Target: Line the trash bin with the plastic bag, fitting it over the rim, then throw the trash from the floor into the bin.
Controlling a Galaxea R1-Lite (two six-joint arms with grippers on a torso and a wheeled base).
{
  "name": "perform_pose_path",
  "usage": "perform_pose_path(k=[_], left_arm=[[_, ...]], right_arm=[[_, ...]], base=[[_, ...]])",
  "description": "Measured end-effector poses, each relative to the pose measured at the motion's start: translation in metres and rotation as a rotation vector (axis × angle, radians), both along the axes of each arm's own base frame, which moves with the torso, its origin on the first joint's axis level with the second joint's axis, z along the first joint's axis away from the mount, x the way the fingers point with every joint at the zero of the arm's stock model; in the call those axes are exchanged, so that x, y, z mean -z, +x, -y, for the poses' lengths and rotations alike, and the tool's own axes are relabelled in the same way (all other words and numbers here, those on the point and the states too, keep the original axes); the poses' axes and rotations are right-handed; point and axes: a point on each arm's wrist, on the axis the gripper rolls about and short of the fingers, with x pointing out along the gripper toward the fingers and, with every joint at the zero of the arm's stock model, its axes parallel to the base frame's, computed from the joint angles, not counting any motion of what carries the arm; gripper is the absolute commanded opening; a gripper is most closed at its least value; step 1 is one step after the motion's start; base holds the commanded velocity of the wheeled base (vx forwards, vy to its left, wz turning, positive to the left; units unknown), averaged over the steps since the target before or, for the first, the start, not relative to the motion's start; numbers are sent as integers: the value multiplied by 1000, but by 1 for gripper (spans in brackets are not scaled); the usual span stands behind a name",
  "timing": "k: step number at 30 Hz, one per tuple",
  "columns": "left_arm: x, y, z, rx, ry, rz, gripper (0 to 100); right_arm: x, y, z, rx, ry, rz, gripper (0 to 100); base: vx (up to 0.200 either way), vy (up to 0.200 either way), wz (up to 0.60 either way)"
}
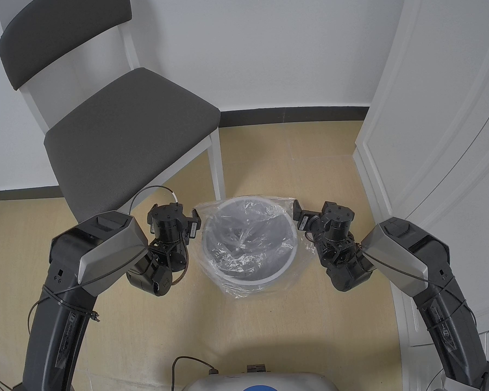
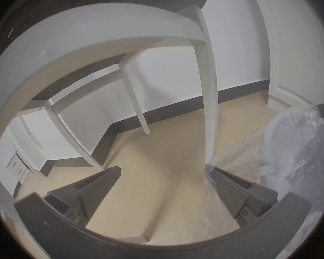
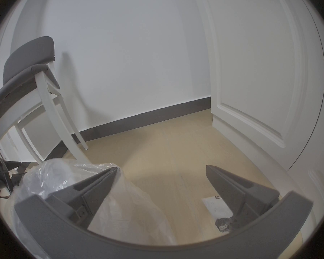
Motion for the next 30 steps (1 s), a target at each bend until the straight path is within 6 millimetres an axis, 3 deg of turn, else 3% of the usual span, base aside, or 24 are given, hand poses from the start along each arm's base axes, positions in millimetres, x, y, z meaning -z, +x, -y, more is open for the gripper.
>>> perform_pose_path(k=[30], left_arm=[[26,-21,-4,10,86,-142,100]], right_arm=[[37,-3,0,-8,-31,-73,100]], base=[[0,0,0]])
